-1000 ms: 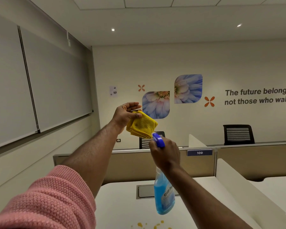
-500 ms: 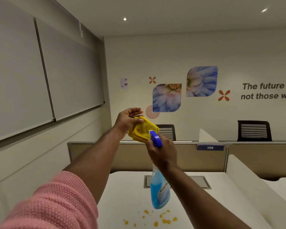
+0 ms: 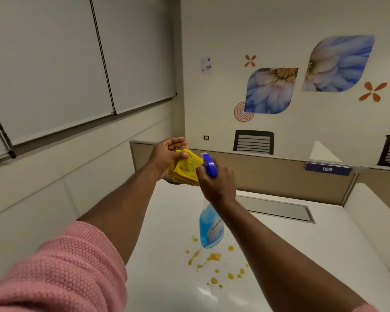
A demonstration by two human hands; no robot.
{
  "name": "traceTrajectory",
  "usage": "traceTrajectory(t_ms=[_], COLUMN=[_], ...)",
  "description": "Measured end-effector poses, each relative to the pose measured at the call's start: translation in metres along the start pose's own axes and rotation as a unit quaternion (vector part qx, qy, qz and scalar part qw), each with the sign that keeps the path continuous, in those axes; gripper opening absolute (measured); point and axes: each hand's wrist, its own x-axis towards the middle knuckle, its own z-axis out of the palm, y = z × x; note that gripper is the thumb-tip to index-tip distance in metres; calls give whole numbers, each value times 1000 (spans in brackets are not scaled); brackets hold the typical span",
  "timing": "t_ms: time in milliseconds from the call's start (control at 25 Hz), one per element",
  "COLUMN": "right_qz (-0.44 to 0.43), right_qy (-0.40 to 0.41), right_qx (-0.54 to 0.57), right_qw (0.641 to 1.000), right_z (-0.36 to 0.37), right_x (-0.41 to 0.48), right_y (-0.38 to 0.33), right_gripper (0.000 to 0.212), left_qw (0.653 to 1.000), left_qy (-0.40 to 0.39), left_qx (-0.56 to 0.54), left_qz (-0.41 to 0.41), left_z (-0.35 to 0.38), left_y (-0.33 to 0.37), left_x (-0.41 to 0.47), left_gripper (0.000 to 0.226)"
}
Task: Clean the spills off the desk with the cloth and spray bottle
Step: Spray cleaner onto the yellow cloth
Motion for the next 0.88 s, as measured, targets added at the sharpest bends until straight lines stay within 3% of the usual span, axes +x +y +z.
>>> traceTrajectory(t_ms=[480, 880], right_qz=[25, 125], right_qy=[-78, -106], right_qx=[48, -8], right_qw=[995, 986], right_z=[117, 254], right_x=[-65, -86], right_y=[0, 26], right_gripper=[19, 27], left_qw=[989, 984], left_qy=[122, 123], left_qx=[37, 26], left_qz=[-74, -122], left_z=[-131, -242], left_y=[-90, -142], left_x=[-66, -26], left_gripper=[60, 59])
